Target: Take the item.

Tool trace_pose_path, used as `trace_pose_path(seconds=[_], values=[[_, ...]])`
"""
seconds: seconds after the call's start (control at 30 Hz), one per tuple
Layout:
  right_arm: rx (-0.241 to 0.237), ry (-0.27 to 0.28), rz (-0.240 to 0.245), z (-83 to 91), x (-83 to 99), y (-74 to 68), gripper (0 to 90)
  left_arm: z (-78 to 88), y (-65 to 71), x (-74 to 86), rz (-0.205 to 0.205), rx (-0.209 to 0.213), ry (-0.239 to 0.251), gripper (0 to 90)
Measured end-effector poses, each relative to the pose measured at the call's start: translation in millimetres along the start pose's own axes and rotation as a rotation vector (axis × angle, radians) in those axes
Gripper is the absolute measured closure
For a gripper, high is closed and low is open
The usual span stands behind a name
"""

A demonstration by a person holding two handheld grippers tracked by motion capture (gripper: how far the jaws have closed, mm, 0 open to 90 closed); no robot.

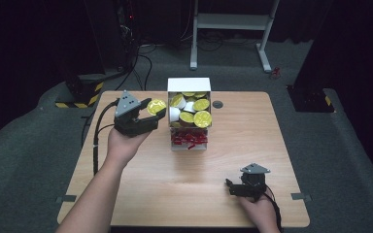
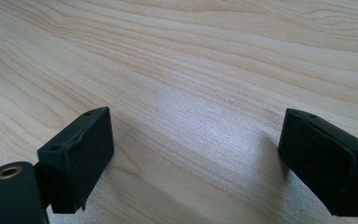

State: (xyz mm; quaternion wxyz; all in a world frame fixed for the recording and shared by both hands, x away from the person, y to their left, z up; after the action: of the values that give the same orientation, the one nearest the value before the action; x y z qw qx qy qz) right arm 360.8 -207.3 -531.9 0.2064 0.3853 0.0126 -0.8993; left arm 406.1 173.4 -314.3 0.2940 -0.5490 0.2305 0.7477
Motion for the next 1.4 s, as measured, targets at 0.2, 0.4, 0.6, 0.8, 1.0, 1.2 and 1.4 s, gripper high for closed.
trace_pose_path(seconds=[0.2, 0.4, 0.6, 0.8, 1.0, 1.2, 1.4], values=[[0.008, -0.002, -0.009, 0.2, 0.2, -0.9, 9.8, 10.5, -5.6, 6.1, 0.015, 0.001, 0.012, 38.4], [0.014, -0.004, -0.011, 0.5, 0.5, -1.2, 9.6, 17.1, -7.3, 17.6, 0.017, 0.007, 0.012, 38.5], [0.014, -0.004, -0.012, 0.6, 0.5, -1.2, 9.7, 17.6, -13.1, 31.6, 0.006, -0.001, -0.011, 38.5], [0.014, -0.004, -0.012, 0.5, 0.5, -1.2, 9.6, 16.7, -18.9, 44.8, 0.027, -0.018, -0.040, 38.5], [0.013, -0.005, -0.013, 0.6, 0.5, -1.3, 9.6, 19.0, -22.4, 58.3, 0.042, -0.032, -0.060, 38.5], [0.011, -0.004, -0.012, 0.5, 0.5, -1.1, 9.5, 18.2, -26.7, 71.9, 0.059, -0.038, -0.081, 38.5], [0.007, -0.005, -0.012, 0.4, 0.4, -1.2, 9.3, 18.4, -30.7, 86.7, 0.076, -0.048, -0.104, 38.5]])
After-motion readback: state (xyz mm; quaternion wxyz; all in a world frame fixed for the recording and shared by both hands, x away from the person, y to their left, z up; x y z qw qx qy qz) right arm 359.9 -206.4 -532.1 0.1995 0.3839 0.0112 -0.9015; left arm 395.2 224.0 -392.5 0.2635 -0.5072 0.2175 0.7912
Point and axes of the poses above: each handheld gripper's, and its own axes: z roughly backward along the jaws, x roughly out of its underside, y roughly to its right, the point moved 1 cm from there along -z, roughly forward along the jaws, and after that the axes turned 10 degrees about x, right-handed, at the moved point
